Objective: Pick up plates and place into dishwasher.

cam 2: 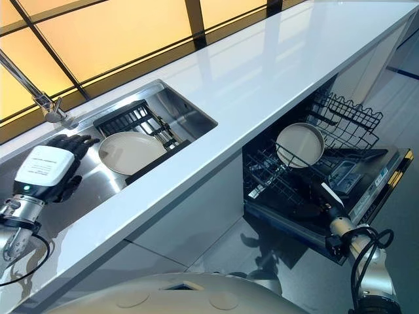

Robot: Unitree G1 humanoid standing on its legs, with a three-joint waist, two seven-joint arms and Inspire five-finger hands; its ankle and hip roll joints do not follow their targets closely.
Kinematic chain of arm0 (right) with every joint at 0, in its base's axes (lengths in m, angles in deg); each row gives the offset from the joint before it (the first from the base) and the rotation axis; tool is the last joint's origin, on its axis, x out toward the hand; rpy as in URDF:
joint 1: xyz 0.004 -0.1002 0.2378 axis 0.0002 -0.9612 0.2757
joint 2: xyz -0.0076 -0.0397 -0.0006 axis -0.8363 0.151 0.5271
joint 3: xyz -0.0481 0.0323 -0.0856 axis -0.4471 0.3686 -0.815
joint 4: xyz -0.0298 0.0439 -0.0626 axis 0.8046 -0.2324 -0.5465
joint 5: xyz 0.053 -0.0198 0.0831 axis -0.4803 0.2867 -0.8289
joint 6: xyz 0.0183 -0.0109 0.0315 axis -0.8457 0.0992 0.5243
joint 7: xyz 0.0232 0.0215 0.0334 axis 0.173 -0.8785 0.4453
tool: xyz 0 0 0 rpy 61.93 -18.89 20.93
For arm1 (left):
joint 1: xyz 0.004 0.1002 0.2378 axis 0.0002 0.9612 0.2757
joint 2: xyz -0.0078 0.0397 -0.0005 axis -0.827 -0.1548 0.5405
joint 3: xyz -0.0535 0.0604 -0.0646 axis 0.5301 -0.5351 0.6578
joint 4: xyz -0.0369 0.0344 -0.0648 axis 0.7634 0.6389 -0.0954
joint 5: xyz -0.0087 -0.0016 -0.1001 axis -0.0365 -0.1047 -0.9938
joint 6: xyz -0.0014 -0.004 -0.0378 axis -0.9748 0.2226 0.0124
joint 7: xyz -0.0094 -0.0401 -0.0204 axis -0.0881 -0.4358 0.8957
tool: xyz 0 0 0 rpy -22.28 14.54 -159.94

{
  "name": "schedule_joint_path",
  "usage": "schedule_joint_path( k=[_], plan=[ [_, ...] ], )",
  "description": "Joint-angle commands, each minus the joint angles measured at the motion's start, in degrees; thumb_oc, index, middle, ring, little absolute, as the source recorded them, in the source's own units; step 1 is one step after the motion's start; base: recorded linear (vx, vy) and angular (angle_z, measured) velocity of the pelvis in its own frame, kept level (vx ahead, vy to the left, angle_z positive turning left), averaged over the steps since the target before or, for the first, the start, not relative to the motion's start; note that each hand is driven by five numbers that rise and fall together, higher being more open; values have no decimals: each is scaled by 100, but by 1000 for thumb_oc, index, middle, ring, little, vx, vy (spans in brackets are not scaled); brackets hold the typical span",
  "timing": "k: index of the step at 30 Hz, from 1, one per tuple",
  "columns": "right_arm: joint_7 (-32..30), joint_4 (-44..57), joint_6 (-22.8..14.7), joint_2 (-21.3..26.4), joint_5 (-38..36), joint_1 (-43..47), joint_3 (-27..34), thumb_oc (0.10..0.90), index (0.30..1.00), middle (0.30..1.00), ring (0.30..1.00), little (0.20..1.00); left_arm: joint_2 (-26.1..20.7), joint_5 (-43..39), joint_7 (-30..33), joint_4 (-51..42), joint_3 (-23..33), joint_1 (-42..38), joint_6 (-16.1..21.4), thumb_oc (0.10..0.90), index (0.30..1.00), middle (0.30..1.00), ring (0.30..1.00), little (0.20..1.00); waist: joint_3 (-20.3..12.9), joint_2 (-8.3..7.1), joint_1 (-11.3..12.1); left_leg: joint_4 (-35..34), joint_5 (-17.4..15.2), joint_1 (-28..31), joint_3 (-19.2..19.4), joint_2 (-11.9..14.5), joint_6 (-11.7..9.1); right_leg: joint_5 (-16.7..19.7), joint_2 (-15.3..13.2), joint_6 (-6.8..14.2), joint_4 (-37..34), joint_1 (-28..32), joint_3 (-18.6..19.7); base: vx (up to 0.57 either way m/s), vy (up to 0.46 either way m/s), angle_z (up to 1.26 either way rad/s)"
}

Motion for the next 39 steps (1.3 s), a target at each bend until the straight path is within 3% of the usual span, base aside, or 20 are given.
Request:
schedule_joint_path(
  k=[1,23,29,30,32,37,39],
  plan=[
    [112,404,-390,265,-67,519,-391,800,900,900,900,900,-324,94,758,47,482,-669,-518,800,900,900,900,900,-31,-140,-30,373,-596,-43,-38,-295,92,81,315,-24,362,-291,-181,35,19,-1],
    [-81,354,-128,146,-85,481,-877,800,900,900,900,900,322,457,1157,585,-765,-1437,-847,800,900,900,900,900,-67,-187,-199,374,-624,120,80,-301,136,189,256,95,482,-314,-44,54,5,-4],
    [-41,369,21,108,-82,445,-920,800,900,900,900,900,488,657,740,755,-995,-1578,-1114,800,900,900,900,900,-76,-196,-261,411,-639,140,110,-305,151,222,250,119,516,-336,21,68,-9,-7],
    [-32,401,78,118,-113,438,-924,800,900,900,900,900,504,699,679,792,-1037,-1594,-1174,759,865,865,865,859,-64,-195,-273,424,-638,137,113,-306,152,229,248,122,529,-345,32,53,4,-6],
    [-9,411,127,128,-134,426,-925,800,900,900,900,900,529,841,494,907,-1133,-1630,-1284,122,319,319,319,222,-45,-189,-315,439,-645,149,122,-311,158,226,248,128,545,-350,58,43,9,-7],
    [202,486,200,150,-302,378,-903,800,900,900,900,900,580,1155,533,1108,-1286,-1707,-1510,100,300,300,300,200,-33,-183,-389,476,-595,87,176,-320,170,303,247,128,551,-412,111,30,8,-7],
    [603,618,302,156,-812,370,-942,800,900,900,900,900,630,1091,709,1215,-1384,-1805,-1640,100,300,300,300,200,-20,-162,-420,456,-605,113,165,-317,163,254,240,136,564,-392,120,45,18,-15]
  ],
)
